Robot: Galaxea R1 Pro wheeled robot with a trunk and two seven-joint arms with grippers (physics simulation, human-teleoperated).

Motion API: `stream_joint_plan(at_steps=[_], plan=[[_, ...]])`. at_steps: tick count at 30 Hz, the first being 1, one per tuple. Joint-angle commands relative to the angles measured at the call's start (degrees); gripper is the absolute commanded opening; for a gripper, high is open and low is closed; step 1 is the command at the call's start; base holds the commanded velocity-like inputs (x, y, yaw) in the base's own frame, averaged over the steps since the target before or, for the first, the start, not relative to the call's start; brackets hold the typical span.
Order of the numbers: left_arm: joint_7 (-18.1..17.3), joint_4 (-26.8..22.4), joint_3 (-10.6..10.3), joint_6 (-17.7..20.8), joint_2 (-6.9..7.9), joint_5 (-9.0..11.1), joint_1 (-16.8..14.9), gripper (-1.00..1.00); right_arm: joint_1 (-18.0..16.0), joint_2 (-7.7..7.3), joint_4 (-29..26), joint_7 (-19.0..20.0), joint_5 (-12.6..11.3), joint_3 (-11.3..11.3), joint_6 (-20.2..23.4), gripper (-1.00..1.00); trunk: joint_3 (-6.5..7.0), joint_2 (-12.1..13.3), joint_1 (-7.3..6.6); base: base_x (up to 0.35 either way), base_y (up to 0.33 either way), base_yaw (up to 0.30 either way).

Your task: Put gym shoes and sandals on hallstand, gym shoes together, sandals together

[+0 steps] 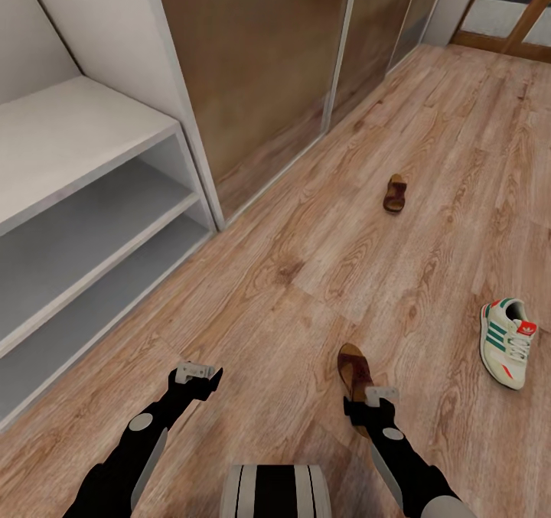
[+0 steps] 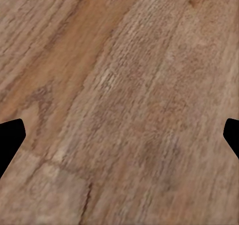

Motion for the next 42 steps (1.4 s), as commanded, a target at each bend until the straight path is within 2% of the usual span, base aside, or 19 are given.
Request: stream_joint_plan(at_steps=[1, 10, 23, 29, 42], plan=[[-0.1, -0.1, 0.0, 0.2, 0.03, 0.0, 0.0, 1.0, 0.0, 0.0, 0.1, -0.3, 0.1, 0.1, 0.0, 1.0, -0.25, 0.0, 0.02, 0.0, 0.0, 0.0], [-0.1, -0.1, 0.0, 0.1, 0.03, 0.0, 0.0, 1.0, 0.0, -0.06, 0.2, -0.3, 0.2, 0.2, -0.1, 1.0, -2.25, -0.1, 0.25, 0.0, 0.0, 0.0], [-0.1, -0.1, 0.0, 0.2, 0.03, 0.0, 0.0, 1.0, 0.0, -0.08, 0.4, -0.4, 0.2, 0.1, -0.1, 1.0, -2.25, -0.1, 0.25, 0.0, 0.0, 0.0], [-0.1, -0.1, 0.0, 0.2, 0.1, 0.0, 0.0, 1.0, 0.0, -0.03, 2.9, -0.5, 0.1, 0.1, -0.8, 1.0, -2.25, -0.1, 0.25, 0.0, 0.0, 0.0], [-0.1, -0.1, 0.1, 0.2, 0.12, 0.0, 0.0, 1.0, 0.0, 0.0, 4.1, -0.5, 0.1, 0.1, -2.0, 1.0, -2.25, -0.1, 0.25, 0.0, 0.0, 0.0]])
